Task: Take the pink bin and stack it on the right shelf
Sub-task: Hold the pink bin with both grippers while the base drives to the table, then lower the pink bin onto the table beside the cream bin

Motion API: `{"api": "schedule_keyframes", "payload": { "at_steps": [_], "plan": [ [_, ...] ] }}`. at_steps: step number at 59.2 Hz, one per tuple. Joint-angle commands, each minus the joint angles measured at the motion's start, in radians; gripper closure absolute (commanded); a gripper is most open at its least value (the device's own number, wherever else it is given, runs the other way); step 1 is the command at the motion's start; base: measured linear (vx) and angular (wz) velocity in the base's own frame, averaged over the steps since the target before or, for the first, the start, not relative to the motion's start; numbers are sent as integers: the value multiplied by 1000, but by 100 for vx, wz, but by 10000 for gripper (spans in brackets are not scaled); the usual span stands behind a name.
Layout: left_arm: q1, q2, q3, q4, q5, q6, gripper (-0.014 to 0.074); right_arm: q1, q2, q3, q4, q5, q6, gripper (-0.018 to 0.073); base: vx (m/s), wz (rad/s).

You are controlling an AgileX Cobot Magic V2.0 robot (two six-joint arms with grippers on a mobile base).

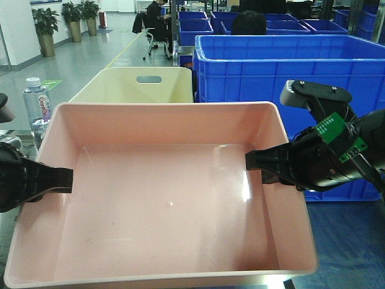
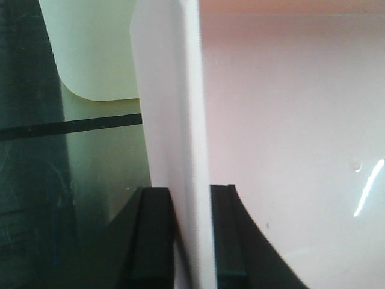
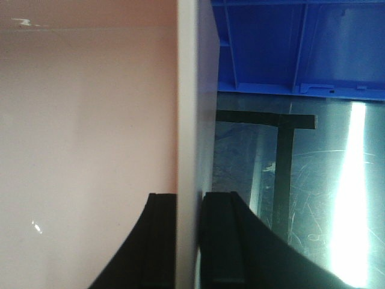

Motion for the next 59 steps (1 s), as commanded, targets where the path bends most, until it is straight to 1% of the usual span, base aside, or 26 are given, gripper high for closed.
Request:
{"api": "schedule_keyframes", "payload": {
  "at_steps": [1,4,7,12,17,24,31,37,46,57,59],
  "plan": [
    [4,-31,-28,2,-43,0,598,-18,-29,-31,-24,-48,11,568,0,0],
    [4,-22,-28,2,-17,0,598,-18,-15,-31,13,-4,15,568,0,0],
    [4,-5,-28,2,22,-11,598,-18,5,-31,30,37,6,568,0,0],
    [4,25,-28,2,77,-11,598,-18,39,-31,32,65,4,568,0,0],
    [4,58,-28,3,101,-10,598,-18,76,-31,39,87,4,568,0,0],
    [4,105,-28,15,124,-10,594,-18,120,-31,42,141,-5,567,0,0],
    [4,148,-28,62,124,-10,578,-18,152,-31,43,169,-26,559,0,0],
    [4,172,-28,64,122,-10,550,-18,165,-31,53,180,-30,531,0,0],
    [4,188,-28,64,101,-7,445,-18,165,-31,46,141,-56,440,0,0],
    [4,194,-28,64,68,-7,191,-18,165,-31,41,78,-65,222,0,0],
    [4,193,-28,64,60,-7,160,-18,165,-31,36,61,-65,195,0,0]
  ]
}}
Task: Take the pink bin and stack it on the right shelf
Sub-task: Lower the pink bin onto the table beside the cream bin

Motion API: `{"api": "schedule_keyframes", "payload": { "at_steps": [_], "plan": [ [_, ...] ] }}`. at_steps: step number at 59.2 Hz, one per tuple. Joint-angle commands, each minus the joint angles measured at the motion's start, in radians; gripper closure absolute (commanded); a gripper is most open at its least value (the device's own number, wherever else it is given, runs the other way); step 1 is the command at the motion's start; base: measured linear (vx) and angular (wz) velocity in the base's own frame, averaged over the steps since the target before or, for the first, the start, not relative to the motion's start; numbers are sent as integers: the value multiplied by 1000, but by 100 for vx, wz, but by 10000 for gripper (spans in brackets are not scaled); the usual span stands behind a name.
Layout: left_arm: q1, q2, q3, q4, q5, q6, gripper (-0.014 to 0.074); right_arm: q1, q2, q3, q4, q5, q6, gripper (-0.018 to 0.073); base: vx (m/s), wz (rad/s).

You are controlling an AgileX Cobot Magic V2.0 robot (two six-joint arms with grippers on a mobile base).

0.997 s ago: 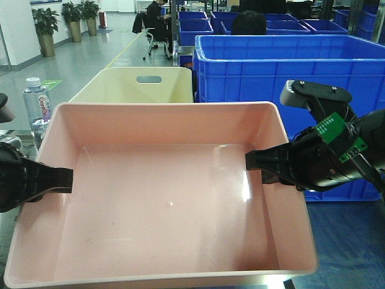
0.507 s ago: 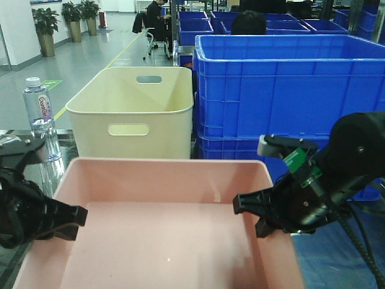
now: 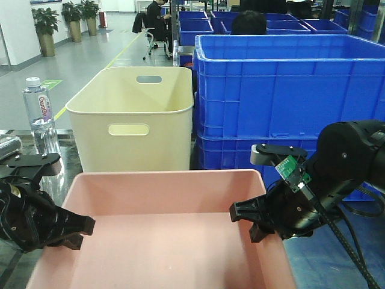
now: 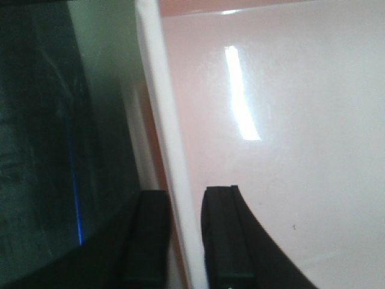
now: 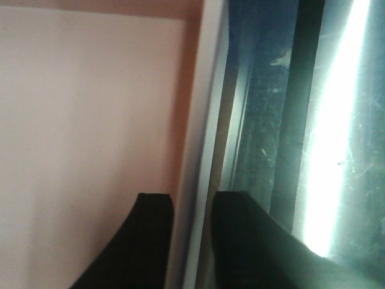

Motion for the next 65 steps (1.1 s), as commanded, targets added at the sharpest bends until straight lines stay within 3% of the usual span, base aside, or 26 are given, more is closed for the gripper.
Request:
{"api": "schedule_keyframes", "payload": {
  "at_steps": [1,9,19,28,37,49,65],
  "plan": [
    [1,-37,-28,-5,-79,4,138,-11,-45,-31,-19,-96,-13,177,0,0],
    [1,-38,-28,-6,-88,2,69,-11,-45,-31,-16,-110,-12,131,0,0],
    [1,-90,-28,-7,-169,0,94,-11,-66,-31,-28,-157,-13,156,0,0],
    [1,-212,-28,-10,-319,11,180,-11,-101,-31,-27,-202,-13,204,0,0],
    [1,-312,-28,-7,-384,38,307,-11,-107,-31,-27,-202,-13,249,0,0],
    [1,-356,-28,-10,-393,38,449,-11,-107,-31,-28,-202,-13,312,0,0],
    [1,-352,-28,-6,-372,38,496,-11,-107,-31,-28,-202,-13,339,0,0]
  ]
}}
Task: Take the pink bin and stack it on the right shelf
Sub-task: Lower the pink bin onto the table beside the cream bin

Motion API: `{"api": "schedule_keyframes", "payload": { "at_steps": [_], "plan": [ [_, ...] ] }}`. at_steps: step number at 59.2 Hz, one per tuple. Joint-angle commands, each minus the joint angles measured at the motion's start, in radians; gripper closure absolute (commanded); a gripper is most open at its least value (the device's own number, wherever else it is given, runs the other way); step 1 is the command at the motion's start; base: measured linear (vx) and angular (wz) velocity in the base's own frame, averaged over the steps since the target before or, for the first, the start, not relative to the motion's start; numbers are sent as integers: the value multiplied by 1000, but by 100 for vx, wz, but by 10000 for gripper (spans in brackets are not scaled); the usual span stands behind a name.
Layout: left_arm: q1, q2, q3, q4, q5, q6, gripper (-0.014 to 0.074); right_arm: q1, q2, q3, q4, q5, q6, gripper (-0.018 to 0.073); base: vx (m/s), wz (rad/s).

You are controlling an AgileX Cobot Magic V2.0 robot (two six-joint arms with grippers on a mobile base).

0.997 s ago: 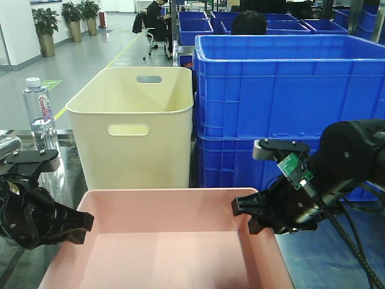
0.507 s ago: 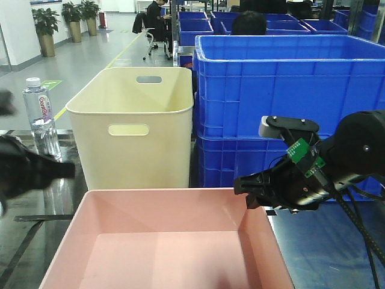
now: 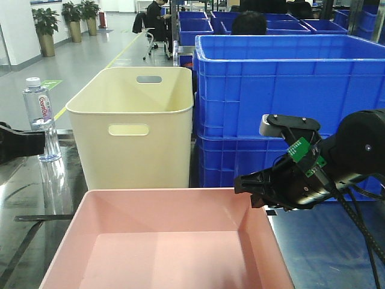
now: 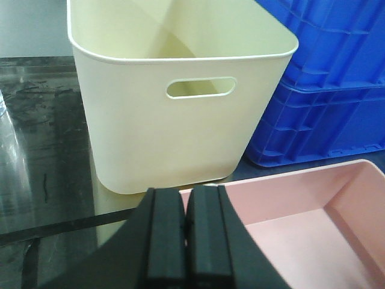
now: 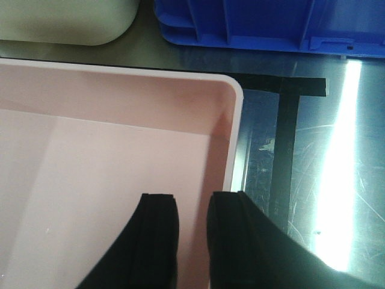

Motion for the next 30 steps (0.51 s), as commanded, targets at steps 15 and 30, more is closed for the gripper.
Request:
{"api": "schedule_keyframes", "payload": {
  "at_steps": [15,30],
  "plan": [
    [38,-214,302,91,-348,-9,496,-6,-43,-31,-6,-58,-12,339,0,0],
    [153,-655,816,99,-480,-9,496,-6,-43,-31,-6,-58,-12,339,0,0]
  ]
}}
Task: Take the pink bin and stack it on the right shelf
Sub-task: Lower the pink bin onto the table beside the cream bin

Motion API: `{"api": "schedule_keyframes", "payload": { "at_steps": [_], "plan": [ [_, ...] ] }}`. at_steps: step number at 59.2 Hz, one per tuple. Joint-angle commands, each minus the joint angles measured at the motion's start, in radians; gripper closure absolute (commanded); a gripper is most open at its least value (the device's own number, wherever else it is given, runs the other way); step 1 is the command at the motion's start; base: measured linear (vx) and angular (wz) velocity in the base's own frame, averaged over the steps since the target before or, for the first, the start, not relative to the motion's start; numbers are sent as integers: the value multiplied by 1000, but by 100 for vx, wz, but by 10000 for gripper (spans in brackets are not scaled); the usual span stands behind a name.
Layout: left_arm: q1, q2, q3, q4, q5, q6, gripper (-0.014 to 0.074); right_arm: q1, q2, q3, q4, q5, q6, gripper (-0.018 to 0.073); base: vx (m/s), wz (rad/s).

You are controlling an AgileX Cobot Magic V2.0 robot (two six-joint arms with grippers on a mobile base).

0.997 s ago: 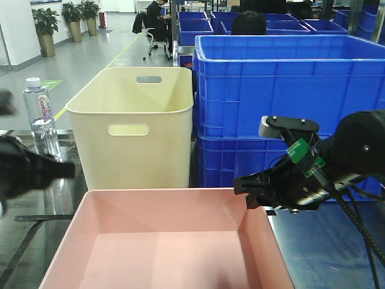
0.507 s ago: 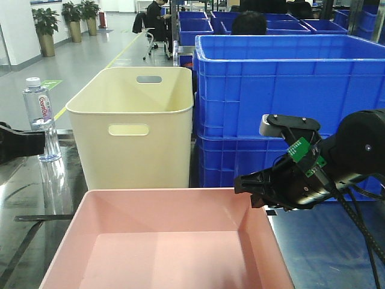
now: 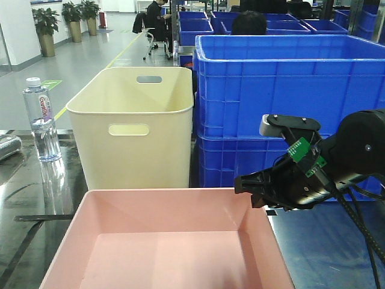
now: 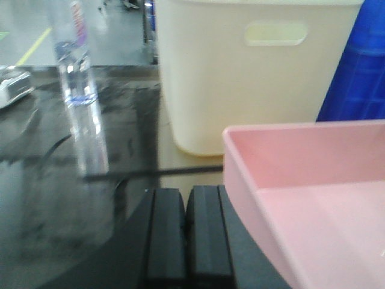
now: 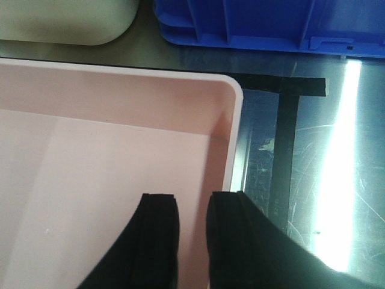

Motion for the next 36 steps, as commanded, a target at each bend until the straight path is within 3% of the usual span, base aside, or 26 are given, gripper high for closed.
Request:
{"api": "schedule_keyframes", "payload": {
  "at_steps": [1,12,23,36],
  "plan": [
    [40,-135,104,1,-100,-8,496,-6,-43,-31,-6,-58,-12,339,0,0],
    [120,-422,348,1,-100,-8,496,-6,-43,-31,-6,-58,-12,339,0,0],
    [135,-622,508,-14,-101,-9,496,-6,-43,-31,-6,-58,-12,339,0,0],
    [135,-603,541,-11,-118,-8,494,-6,-43,-31,-5,-53,-12,338,0,0]
  ]
}}
